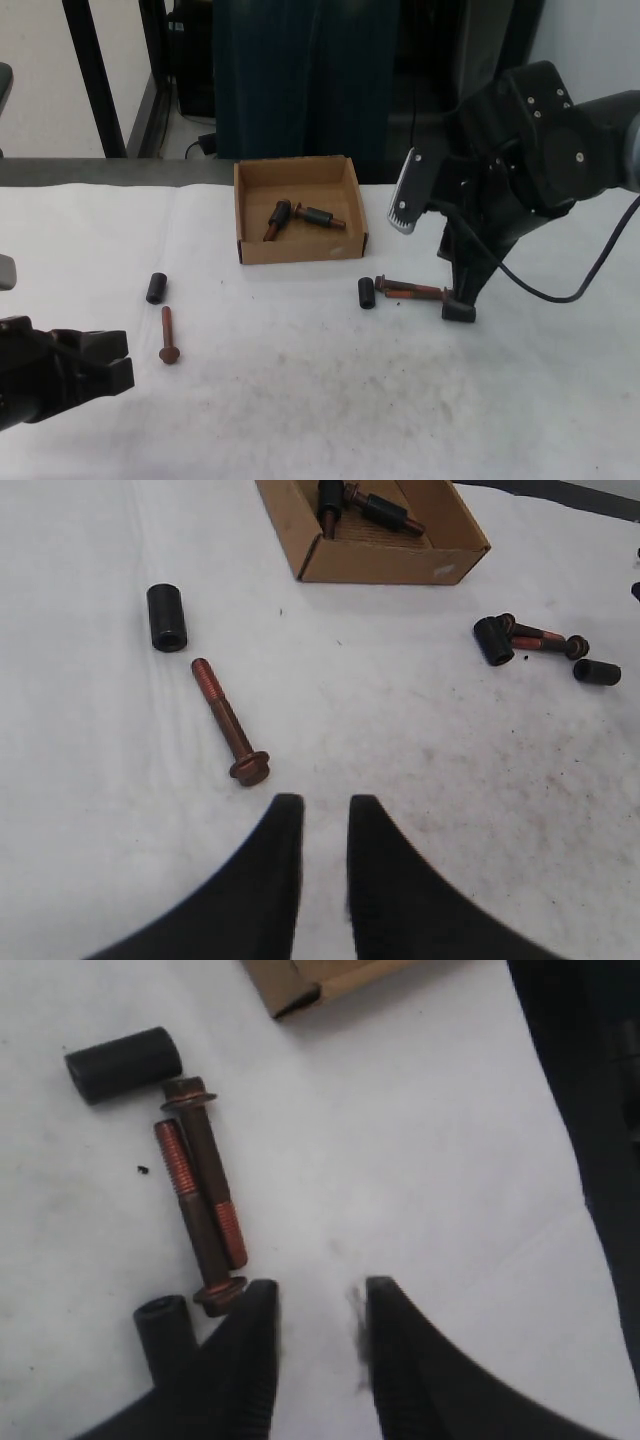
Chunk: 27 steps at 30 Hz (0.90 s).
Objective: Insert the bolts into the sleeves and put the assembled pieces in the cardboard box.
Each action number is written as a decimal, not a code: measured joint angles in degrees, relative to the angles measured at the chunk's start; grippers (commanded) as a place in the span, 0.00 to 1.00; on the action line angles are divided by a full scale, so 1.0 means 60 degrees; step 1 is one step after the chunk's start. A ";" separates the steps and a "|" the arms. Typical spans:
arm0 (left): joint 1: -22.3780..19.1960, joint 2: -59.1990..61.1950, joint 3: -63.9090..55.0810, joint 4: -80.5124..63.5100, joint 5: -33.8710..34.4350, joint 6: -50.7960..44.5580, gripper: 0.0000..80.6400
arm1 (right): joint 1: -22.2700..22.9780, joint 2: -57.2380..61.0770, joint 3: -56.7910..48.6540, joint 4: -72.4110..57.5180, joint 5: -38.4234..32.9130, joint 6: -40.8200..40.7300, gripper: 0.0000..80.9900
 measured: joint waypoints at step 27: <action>0.0000 0.0000 0.0000 0.0000 0.0000 0.0000 0.20 | -0.0445 0.0333 -0.0446 0.2289 -0.1305 -0.0405 0.36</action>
